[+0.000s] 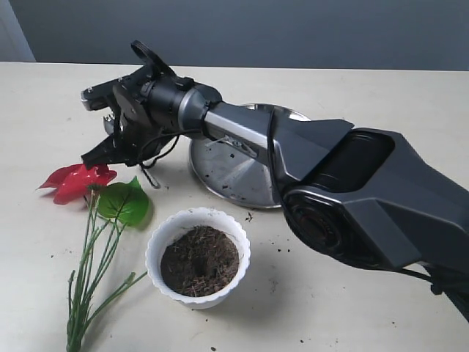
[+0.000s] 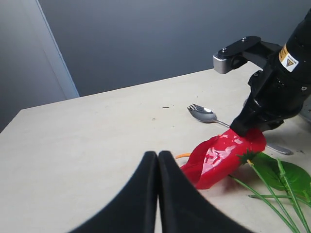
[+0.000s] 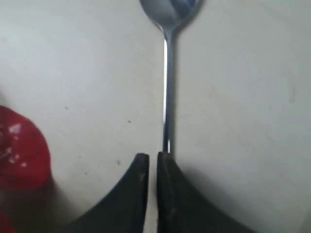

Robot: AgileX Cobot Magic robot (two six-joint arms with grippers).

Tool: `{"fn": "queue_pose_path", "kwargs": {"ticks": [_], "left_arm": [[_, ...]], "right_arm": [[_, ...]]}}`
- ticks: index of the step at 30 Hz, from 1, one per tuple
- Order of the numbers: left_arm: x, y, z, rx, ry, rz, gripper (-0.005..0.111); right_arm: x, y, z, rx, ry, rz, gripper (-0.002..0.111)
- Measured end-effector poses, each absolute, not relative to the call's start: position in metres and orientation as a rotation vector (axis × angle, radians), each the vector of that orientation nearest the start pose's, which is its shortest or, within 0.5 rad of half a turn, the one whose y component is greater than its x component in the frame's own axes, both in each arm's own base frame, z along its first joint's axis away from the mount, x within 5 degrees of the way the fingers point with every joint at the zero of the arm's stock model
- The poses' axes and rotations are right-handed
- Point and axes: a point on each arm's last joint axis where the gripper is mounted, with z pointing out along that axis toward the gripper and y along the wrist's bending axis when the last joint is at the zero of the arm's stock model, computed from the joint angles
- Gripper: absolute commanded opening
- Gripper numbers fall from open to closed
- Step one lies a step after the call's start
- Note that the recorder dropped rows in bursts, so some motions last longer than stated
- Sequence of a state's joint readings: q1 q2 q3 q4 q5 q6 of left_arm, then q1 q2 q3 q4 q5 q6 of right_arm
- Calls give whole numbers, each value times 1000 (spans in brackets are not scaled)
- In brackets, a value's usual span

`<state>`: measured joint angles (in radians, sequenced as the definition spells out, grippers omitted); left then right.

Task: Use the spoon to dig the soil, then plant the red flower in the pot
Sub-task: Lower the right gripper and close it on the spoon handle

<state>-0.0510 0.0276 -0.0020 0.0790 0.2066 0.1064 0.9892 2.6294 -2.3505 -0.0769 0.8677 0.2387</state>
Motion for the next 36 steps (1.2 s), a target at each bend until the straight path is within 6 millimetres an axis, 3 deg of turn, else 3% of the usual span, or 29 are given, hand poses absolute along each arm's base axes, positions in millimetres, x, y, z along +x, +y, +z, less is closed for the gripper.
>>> {"fn": "queue_pose_path", "kwargs": {"ticks": [2,7,15,36], "left_arm": [[58,-1,194,189,1706,112,0],[58,-1,194,189,1706,112,0],[58,-1,194,189,1706,112,0],[58,-1,194,189,1706,112,0]], "right_arm": [[314,469,130,-1020,2416,353,36],[323,468,138,-1002,2351,356,36],[342,455,114,-974,2427,377,36],[338,459,111,-1044,2402,419,36]]}}
